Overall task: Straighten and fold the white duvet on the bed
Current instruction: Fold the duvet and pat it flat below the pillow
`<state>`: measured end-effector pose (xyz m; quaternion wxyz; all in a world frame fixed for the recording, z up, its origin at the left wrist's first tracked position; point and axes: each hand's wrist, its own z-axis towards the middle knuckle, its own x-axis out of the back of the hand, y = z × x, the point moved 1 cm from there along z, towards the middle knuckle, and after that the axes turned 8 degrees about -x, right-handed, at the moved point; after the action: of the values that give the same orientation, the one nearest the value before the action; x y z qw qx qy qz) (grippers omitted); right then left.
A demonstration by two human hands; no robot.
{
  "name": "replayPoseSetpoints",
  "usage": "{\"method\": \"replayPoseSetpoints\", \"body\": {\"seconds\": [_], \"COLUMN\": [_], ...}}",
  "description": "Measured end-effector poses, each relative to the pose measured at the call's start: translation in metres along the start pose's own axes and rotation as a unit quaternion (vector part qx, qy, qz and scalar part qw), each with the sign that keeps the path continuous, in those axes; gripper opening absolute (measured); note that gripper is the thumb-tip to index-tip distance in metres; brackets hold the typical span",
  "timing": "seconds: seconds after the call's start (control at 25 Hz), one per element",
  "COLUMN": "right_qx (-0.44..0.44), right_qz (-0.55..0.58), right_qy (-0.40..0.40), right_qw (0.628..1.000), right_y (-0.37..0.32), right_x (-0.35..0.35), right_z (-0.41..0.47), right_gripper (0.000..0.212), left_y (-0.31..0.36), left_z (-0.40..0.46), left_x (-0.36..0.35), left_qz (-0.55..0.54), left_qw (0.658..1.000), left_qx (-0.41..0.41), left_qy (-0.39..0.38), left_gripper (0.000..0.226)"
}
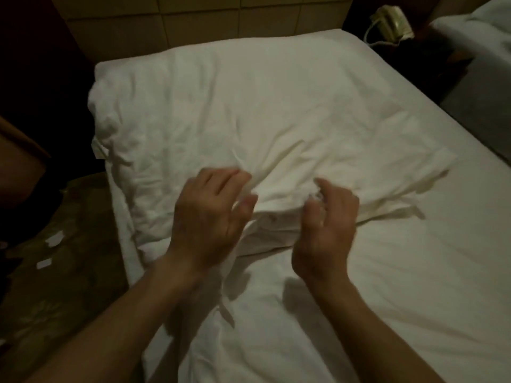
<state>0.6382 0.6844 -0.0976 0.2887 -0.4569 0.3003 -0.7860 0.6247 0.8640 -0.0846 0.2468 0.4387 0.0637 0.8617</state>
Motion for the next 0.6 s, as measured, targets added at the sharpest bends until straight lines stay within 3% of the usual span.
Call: {"method": "replayPoseSetpoints", "body": {"seconds": [0.08, 0.16, 0.24, 0.36, 0.48, 0.6], "right_qx": [-0.012, -0.053, -0.072, -0.082, -0.061, -0.082], "right_qz": [-0.104, -0.180, -0.216, -0.165, -0.138, -0.207], "right_qy": [-0.074, -0.155, -0.201, -0.218, -0.109, -0.076], "right_qw": [0.992, 0.970, 0.953, 0.958, 0.983, 0.972], "right_y": [0.010, 0.032, 0.052, 0.060, 0.058, 0.081], "right_x": [-0.019, -0.036, -0.038, -0.025, -0.015, -0.009], "right_z": [0.037, 0.045, 0.023, 0.011, 0.062, 0.125], "right_gripper": [0.085, 0.093, 0.097, 0.095, 0.092, 0.091], "left_y": [0.000, -0.011, -0.023, -0.018, 0.018, 0.039], "left_z": [0.010, -0.013, -0.044, -0.043, 0.023, 0.084], "left_x": [-0.029, -0.058, -0.068, -0.062, -0.068, -0.099], "left_qz": [0.024, 0.064, 0.087, 0.058, 0.032, 0.110], "left_qw": [0.996, 0.973, 0.948, 0.963, 0.988, 0.980], "left_qx": [-0.004, -0.035, -0.077, -0.060, -0.038, -0.019], "left_qy": [-0.087, -0.221, -0.295, -0.257, -0.147, -0.167], "left_gripper": [0.062, 0.072, 0.078, 0.076, 0.069, 0.075]}}
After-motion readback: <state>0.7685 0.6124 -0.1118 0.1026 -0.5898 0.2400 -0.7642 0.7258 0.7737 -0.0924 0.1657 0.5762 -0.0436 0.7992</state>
